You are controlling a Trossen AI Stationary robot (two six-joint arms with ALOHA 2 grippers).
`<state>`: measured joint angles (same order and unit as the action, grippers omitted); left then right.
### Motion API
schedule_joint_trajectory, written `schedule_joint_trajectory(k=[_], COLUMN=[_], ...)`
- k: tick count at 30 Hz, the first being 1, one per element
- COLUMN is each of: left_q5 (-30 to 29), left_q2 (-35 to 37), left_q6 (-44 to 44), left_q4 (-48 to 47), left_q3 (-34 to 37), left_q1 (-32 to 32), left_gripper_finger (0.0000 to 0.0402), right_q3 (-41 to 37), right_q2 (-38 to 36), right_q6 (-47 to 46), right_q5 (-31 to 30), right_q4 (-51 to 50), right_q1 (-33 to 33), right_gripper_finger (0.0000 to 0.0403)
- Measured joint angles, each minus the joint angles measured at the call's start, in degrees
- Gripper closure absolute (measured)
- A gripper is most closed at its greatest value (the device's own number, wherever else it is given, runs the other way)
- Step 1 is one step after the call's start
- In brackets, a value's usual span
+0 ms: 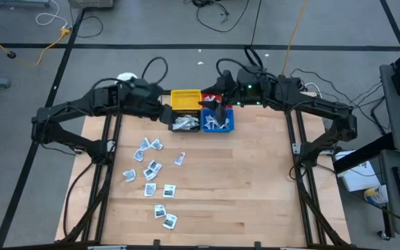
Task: Pick & Place First Aid Supplies
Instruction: Put the orange ointment pack into the red basket
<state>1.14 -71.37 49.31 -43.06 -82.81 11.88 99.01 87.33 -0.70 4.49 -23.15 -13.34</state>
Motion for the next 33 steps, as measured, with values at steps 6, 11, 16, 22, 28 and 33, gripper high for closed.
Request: schedule_joint_trajectory(k=[6,11,16,22,28,33], left_q5=[-0.12,1.7,2.25,2.29,1.42,0.29], left_q2=[0.0,-2.11,-8.3,-14.13,-19.86,-26.4], left_q6=[13.12,21.58,22.96,25.15,27.77,27.12], left_q4=[-14.76,-29.43,-30.56,-22.98,-12.81,-7.67], left_q3=[0.0,0.0,3.11,8.84,14.01,14.69], left_q1=[0.0,-0.89,-4.25,-5.81,-7.91,-9.88], left_gripper_finger=[0.0252,0.0252,0.0252,0.0252,0.0252,0.0252], right_q3=[-1.47,-1.74,-1.73,-1.76,-1.69,-1.69], right_q2=[0.11,0.21,-0.79,-2.14,-4.85,-6.55], right_q6=[0.25,1.46,2.23,3.8,6.32,8.02], right_q5=[0.16,0.24,1.59,1.66,1.74,1.75], right_q4=[2.56,5.14,7.69,9.99,9.98,9.47], right_q1=[0.02,0.02,-0.02,-0.05,-0.05,-0.05], right_gripper_finger=[0.0211,0.0211,0.0211,0.0211,0.0211,0.0211])
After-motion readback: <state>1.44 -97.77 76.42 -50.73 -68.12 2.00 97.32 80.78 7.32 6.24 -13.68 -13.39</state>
